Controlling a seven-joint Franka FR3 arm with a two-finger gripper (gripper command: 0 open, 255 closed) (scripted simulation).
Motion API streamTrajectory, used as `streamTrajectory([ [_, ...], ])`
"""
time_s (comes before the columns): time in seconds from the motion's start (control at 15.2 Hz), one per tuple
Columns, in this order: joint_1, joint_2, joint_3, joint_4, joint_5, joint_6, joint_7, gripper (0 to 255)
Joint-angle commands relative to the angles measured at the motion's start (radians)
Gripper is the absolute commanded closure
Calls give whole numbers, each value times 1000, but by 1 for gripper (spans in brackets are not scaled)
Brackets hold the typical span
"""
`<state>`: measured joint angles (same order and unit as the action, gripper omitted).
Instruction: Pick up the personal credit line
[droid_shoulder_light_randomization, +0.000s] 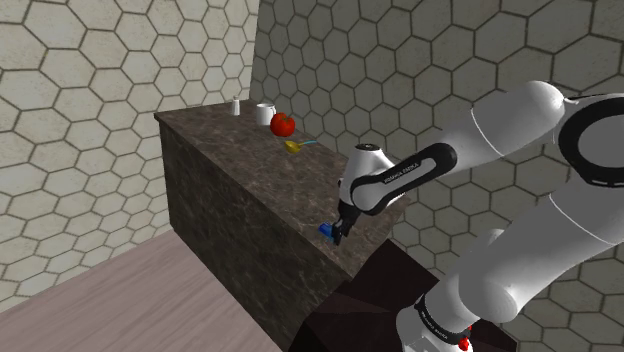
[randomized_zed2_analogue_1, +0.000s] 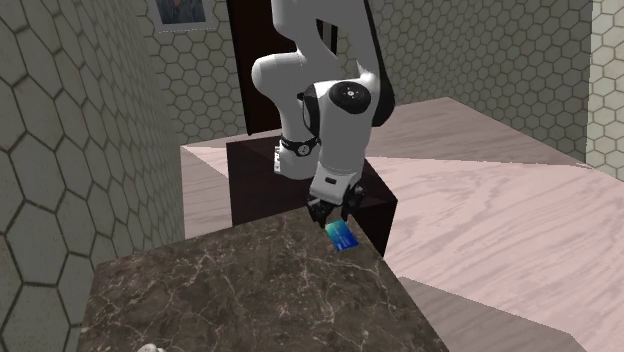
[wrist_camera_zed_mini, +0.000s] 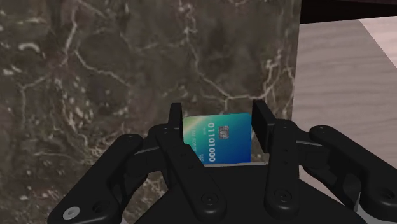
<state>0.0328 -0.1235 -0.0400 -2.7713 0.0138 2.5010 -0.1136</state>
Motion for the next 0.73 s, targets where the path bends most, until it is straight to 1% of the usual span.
streamTrajectory([
  [0.0, -2, -34, -1, 3, -3, -38, 1, 255],
  [0.53, -4, -152, 1, 28, -11, -181, 8, 255],
  [0.66, -4, -154, 1, 29, -11, -184, 8, 255],
])
